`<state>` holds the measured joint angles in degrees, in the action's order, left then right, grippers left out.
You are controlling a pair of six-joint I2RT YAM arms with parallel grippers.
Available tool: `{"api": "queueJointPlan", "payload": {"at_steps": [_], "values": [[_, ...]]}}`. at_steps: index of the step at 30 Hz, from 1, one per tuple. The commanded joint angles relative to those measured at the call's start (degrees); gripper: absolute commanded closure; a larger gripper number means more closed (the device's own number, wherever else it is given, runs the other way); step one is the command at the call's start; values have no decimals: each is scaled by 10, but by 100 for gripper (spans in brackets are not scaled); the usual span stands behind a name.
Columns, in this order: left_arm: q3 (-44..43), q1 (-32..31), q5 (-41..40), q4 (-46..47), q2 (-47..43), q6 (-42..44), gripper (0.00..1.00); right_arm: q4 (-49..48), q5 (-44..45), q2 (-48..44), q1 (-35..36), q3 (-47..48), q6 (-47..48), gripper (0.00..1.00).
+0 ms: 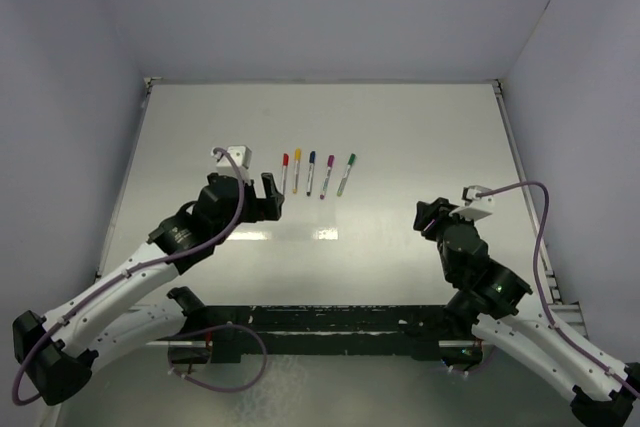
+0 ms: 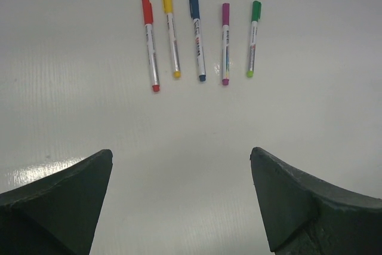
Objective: Insert the pens into the pen caps
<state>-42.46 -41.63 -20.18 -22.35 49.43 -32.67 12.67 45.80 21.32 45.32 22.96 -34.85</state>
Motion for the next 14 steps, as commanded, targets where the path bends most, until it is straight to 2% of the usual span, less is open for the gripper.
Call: {"api": "queueJointPlan", "payload": {"at_steps": [1, 14], "values": [[1, 3, -7, -5, -19, -19, 1, -25, -3, -6, 0, 7, 15, 47], [27, 3, -34, -5, -47, -19, 1, -40, -12, 19, -1, -1, 9, 47]]}}
